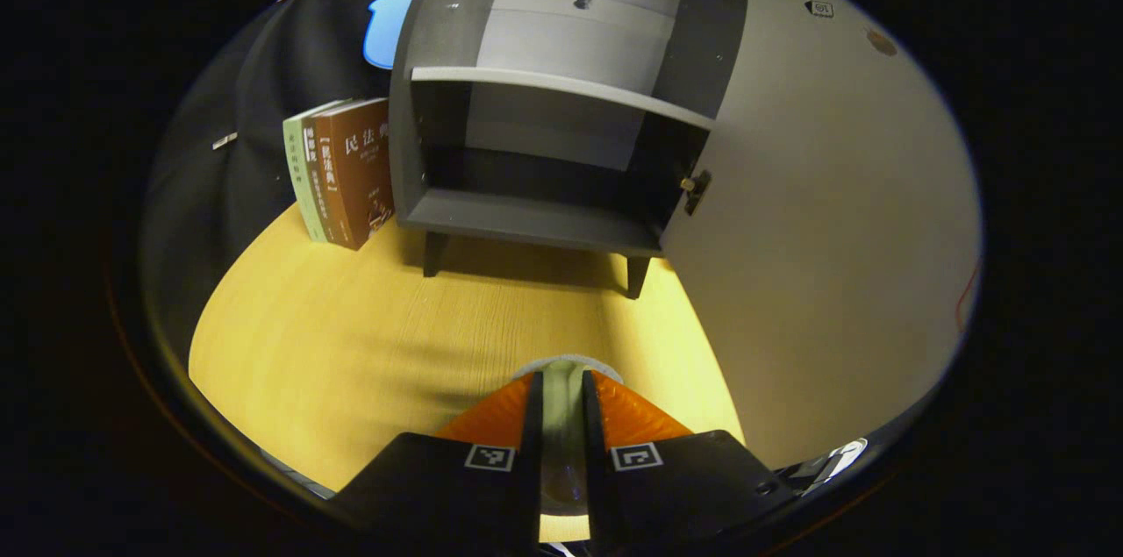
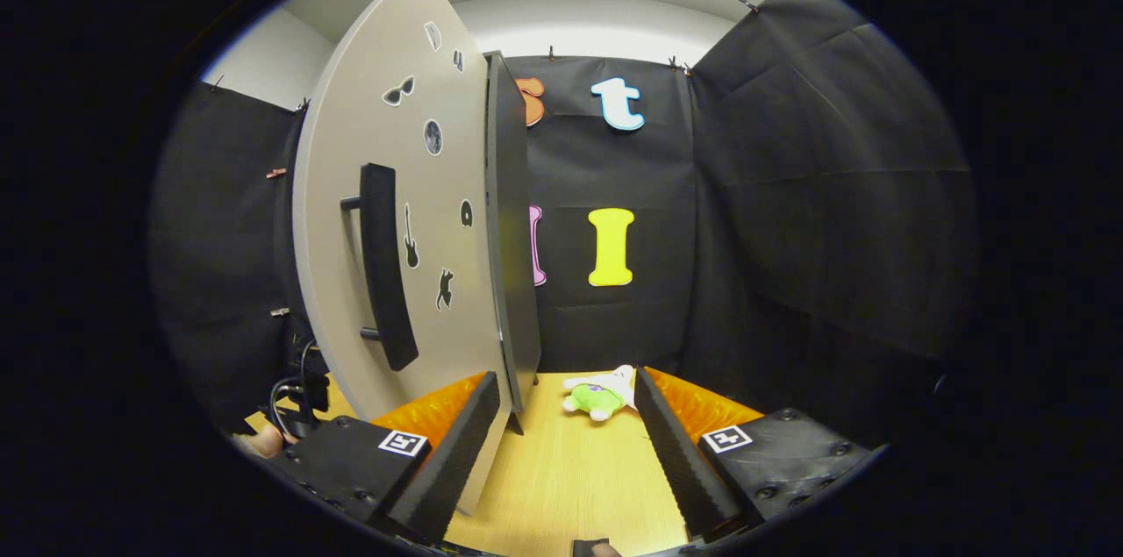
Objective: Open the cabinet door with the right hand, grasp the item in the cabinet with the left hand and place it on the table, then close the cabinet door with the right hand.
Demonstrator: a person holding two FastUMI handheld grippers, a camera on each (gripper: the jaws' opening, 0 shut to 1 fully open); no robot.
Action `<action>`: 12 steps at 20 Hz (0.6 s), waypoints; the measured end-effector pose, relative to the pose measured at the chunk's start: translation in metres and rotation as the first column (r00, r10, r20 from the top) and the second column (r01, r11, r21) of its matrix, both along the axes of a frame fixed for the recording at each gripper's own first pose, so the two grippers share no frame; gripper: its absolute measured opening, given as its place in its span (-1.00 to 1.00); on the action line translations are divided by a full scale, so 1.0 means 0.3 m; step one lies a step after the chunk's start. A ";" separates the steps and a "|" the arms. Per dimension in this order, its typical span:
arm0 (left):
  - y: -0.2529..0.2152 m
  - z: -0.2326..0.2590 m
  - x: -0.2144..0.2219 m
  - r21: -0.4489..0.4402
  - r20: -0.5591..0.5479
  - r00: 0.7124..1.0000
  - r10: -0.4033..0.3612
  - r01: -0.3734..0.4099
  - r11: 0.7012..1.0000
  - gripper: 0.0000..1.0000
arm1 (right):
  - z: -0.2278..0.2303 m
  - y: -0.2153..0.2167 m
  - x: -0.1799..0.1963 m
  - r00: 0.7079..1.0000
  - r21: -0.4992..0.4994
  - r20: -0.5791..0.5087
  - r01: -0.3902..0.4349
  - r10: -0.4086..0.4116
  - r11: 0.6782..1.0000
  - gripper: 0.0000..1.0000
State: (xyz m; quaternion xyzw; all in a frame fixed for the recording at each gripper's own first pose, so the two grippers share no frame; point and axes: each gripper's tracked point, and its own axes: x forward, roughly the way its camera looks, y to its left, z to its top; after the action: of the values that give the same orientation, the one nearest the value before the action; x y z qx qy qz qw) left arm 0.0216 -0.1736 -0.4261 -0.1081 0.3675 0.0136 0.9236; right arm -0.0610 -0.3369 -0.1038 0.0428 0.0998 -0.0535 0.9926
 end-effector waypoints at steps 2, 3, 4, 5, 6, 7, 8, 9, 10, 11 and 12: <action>0.018 -0.074 0.005 0.041 0.008 1.000 0.002 -0.002 0.999 -0.49 | -0.028 -0.019 0.031 1.000 -0.009 -0.008 -0.014 0.014 1.000 0.95; 0.024 -0.108 0.004 0.060 0.012 1.000 -0.005 0.004 0.998 -0.50 | -0.042 -0.032 0.042 1.000 -0.015 -0.012 -0.014 0.014 1.000 0.95; 0.021 -0.132 0.005 0.065 0.022 1.000 -0.019 0.018 0.998 -0.49 | -0.058 -0.050 0.052 1.000 -0.018 -0.017 -0.011 0.011 1.000 0.95; 0.016 -0.162 0.000 0.061 0.025 0.999 -0.029 0.028 0.998 -0.50 | -0.076 -0.061 0.061 1.000 -0.016 -0.026 -0.012 0.011 1.000 0.95; 0.013 -0.188 -0.005 0.051 0.026 0.999 -0.029 0.028 0.998 -0.51 | -0.097 -0.071 0.068 0.999 -0.016 -0.038 -0.010 0.010 1.000 0.95; 0.011 -0.218 -0.012 0.039 0.025 0.999 -0.024 0.023 0.999 -0.49 | -0.115 -0.079 0.075 0.999 -0.018 -0.048 -0.010 0.009 1.000 0.95; 0.006 -0.245 -0.014 0.029 0.017 1.000 -0.018 0.017 0.999 -0.50 | -0.129 -0.086 0.079 0.998 -0.024 -0.057 -0.007 0.006 1.000 0.96; 0.009 -0.273 -0.021 0.028 0.007 1.000 -0.008 0.007 1.000 -0.49 | -0.143 -0.093 0.083 0.998 -0.031 -0.065 -0.005 0.003 0.999 0.95; 0.015 -0.301 -0.023 0.035 -0.001 1.000 0.004 -0.004 0.999 -0.49 | -0.156 -0.095 0.087 0.997 -0.036 -0.072 -0.005 0.003 0.999 0.95; 0.021 -0.325 -0.025 0.039 -0.007 1.000 0.017 -0.017 0.999 -0.49 | -0.167 -0.091 0.089 0.997 -0.038 -0.079 -0.009 0.006 0.999 0.95; 0.023 -0.345 -0.026 0.039 -0.012 0.999 0.030 -0.029 0.999 -0.50 | -0.175 -0.086 0.092 0.997 -0.039 -0.081 -0.014 0.011 0.999 0.96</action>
State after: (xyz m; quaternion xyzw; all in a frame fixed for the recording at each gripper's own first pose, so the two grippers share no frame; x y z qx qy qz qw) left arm 0.0138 -0.1666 -0.5295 -0.0954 0.3714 0.0351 0.9229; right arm -0.0333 -0.3627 -0.1562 0.0205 0.1392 -0.0508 0.9887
